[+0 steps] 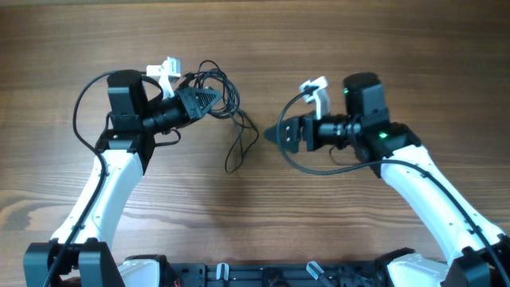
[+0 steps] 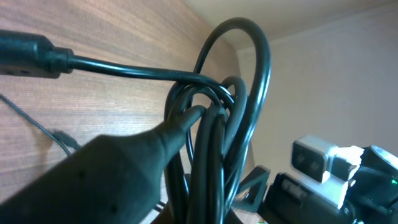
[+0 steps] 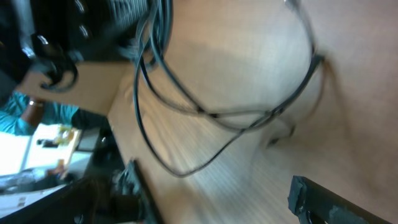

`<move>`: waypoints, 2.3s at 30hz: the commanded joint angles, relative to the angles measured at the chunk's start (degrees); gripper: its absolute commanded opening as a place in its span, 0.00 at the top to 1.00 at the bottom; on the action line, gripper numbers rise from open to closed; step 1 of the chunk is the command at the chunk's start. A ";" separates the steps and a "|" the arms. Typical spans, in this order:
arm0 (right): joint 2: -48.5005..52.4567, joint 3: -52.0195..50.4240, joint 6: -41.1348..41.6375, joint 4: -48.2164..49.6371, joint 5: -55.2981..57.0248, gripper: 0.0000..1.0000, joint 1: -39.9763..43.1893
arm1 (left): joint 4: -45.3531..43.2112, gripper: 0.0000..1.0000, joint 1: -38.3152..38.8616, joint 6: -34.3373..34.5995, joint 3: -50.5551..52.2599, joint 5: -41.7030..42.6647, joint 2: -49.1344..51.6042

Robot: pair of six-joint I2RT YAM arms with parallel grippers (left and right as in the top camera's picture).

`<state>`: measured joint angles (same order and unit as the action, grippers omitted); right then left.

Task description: Untangle cables

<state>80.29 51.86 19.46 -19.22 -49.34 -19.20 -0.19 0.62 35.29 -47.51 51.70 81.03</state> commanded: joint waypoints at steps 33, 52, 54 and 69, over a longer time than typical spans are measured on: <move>-19.76 0.15 6.62 -17.53 29.42 0.00 -11.54 | 10.29 0.94 13.90 -5.05 -0.17 -4.57 -13.22; -19.76 0.15 6.60 -17.53 29.42 0.00 -11.54 | 9.07 0.96 13.84 -1.79 -0.17 -19.15 -13.22; -19.76 0.15 6.58 -17.53 29.42 0.00 -11.54 | 8.35 0.96 13.84 -1.79 -0.17 -21.11 -13.22; -19.65 0.15 7.08 -15.50 35.32 0.00 -11.54 | 14.25 0.96 9.99 -1.38 -0.17 -20.31 -14.49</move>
<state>60.80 51.90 25.69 -36.40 -19.77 -30.57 10.57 12.71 33.41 -47.51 29.41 68.58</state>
